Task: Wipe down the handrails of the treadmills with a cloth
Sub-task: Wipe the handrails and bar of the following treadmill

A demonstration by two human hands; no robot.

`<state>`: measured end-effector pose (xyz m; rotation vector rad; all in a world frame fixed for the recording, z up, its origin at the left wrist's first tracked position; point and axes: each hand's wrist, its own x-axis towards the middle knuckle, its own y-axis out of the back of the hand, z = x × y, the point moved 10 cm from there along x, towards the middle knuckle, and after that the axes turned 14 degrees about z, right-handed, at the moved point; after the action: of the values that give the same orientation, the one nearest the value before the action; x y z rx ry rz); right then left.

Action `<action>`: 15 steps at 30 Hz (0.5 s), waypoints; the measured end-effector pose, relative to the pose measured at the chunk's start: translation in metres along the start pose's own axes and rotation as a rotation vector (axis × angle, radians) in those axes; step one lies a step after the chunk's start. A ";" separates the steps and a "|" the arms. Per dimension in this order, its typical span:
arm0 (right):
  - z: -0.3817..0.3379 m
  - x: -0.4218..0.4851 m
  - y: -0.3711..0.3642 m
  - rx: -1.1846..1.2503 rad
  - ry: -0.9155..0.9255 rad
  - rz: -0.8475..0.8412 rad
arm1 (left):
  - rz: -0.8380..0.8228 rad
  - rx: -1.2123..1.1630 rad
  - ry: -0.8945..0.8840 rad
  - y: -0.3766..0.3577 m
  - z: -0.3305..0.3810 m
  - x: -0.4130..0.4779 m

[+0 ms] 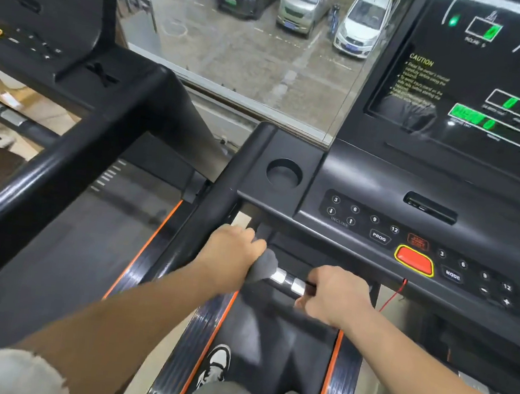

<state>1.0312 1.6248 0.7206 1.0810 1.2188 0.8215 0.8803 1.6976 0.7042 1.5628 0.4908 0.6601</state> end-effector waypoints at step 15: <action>0.003 -0.009 0.000 0.016 -0.057 0.031 | -0.571 -0.097 0.106 -0.007 0.006 0.019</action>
<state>1.0321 1.6162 0.7238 1.1316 1.1653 0.8010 0.8989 1.7063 0.6998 1.2165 0.9256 0.3183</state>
